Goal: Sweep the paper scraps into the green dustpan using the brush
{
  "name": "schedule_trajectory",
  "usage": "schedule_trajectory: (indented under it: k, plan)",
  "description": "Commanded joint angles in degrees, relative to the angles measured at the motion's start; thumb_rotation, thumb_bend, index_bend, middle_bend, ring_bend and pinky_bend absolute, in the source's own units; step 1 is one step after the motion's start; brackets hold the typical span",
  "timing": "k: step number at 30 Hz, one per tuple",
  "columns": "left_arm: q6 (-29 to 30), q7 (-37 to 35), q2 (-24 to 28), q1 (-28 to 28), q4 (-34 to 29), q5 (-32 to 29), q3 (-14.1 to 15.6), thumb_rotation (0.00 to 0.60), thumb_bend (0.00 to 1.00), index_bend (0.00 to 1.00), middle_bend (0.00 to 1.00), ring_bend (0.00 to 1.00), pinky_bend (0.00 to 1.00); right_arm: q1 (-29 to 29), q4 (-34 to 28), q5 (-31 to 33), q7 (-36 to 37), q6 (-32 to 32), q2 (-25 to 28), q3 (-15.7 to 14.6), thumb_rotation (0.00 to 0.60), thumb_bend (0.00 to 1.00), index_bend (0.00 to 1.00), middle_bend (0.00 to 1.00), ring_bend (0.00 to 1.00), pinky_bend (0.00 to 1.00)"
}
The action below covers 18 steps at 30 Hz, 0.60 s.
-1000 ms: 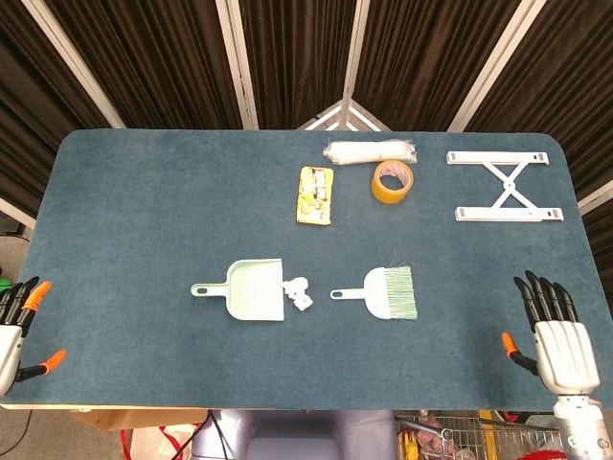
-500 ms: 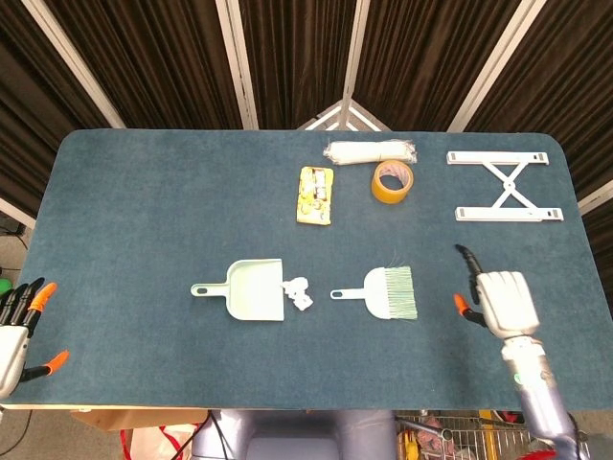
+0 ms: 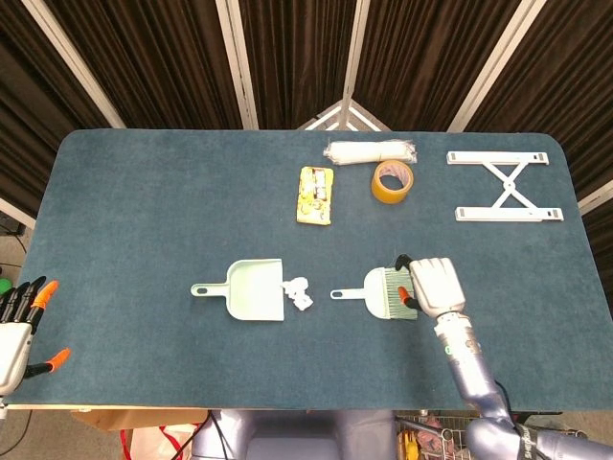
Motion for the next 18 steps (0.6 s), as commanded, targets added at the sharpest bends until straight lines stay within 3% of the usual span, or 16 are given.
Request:
schedule_trajectory:
  k: [1,18]
  plan:
    - [-0.2,0.1,0.0,-0.1,0.0,-0.1,0.0,0.6,0.0,0.0,0.0,0.0,0.0,1.4,1.2,1.8,-2.0,-0.2,-2.2,-1.0,0.6,0.36,0.44,0.84,0.91,0.78]
    - [-1.5,0.3,0.2,-0.7,-0.1,-1.1,-0.2,0.6,0.0,0.0,0.0,0.0,0.0,6.1,9.9,7.0,-6.7,0.1,-14.0,-3.2,0.6,0.36,0.44,0.84,0.91,0.78]
